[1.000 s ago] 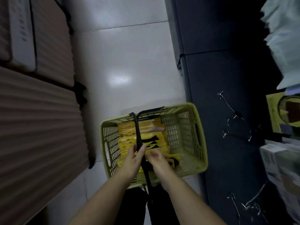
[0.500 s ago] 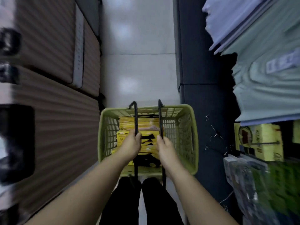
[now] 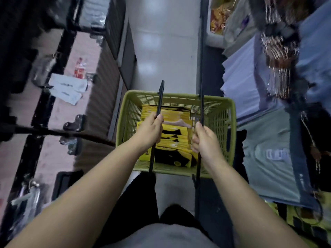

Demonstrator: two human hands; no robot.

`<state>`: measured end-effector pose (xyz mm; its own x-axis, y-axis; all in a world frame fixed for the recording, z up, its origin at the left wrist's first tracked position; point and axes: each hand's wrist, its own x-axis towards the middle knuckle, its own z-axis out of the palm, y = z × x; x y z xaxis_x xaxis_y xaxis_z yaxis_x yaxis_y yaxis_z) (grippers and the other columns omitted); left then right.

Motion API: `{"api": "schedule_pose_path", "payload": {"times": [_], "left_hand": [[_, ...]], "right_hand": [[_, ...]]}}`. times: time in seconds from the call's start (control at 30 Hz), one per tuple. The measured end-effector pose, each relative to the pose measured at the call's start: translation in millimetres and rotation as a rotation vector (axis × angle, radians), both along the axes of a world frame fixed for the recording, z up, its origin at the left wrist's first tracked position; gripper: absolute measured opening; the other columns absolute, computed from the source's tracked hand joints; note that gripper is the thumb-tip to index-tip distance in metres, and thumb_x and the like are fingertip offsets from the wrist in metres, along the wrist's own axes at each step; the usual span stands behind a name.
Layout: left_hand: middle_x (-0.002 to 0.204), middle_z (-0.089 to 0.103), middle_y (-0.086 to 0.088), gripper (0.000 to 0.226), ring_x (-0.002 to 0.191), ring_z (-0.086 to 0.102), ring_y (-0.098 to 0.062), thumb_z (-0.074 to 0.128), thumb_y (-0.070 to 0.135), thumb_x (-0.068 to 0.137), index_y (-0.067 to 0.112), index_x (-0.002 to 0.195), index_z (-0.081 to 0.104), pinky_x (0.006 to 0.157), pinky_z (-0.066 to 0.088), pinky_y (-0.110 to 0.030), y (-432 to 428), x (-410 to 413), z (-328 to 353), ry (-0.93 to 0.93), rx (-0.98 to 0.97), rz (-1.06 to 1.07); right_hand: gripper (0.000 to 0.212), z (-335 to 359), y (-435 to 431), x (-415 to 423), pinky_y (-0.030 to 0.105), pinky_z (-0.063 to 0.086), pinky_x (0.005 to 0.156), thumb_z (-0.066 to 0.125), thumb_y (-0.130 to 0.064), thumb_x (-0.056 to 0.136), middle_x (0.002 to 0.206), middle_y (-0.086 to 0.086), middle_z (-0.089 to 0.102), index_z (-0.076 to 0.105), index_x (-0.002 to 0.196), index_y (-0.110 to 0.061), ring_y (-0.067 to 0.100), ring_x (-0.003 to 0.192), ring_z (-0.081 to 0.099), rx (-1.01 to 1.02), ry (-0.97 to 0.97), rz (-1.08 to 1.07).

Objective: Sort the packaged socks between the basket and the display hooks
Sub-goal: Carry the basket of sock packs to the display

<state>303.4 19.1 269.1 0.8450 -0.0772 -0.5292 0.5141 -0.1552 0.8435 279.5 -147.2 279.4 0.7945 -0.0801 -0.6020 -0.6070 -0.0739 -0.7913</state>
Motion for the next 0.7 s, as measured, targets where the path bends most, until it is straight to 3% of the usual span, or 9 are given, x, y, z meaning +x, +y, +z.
{"api": "schedule_pose_path", "payload": {"times": [0.3, 0.53, 0.7], "left_hand": [[0.065, 0.037, 0.000, 0.022, 0.048, 0.032, -0.014, 0.033, 0.021, 0.103, 0.016, 0.087, 0.047, 0.051, 0.030, -0.029, 22, 187, 39, 0.013, 0.067, -0.009], [0.058, 0.030, 0.003, 0.024, 0.043, 0.028, -0.010, 0.032, 0.019, 0.104, 0.014, 0.085, 0.046, 0.045, 0.027, -0.024, 21, 367, 46, 0.055, 0.034, 0.029], [0.055, 0.031, 0.006, 0.023, 0.042, 0.028, -0.008, 0.033, 0.021, 0.104, 0.016, 0.087, 0.048, 0.041, 0.029, -0.021, 20, 498, 61, 0.041, 0.063, 0.015]], "right_hand": [[0.034, 33, 19, 178, 0.020, 0.022, 0.039, 0.038, -0.036, 0.101, 0.053, -0.010, 0.035, 0.046, 0.071, -0.022, 0.004, 0.038, 0.027, 0.009, -0.008, -0.088], [0.037, 24, 16, 359, 0.024, 0.023, 0.043, 0.037, -0.038, 0.101, 0.051, -0.010, 0.035, 0.042, 0.069, -0.019, 0.005, 0.039, 0.028, 0.040, 0.004, -0.040], [0.035, 39, 11, 488, 0.019, 0.021, 0.039, 0.035, -0.035, 0.102, 0.053, -0.010, 0.032, 0.043, 0.072, -0.019, 0.004, 0.039, 0.025, 0.106, -0.002, -0.005]]}}
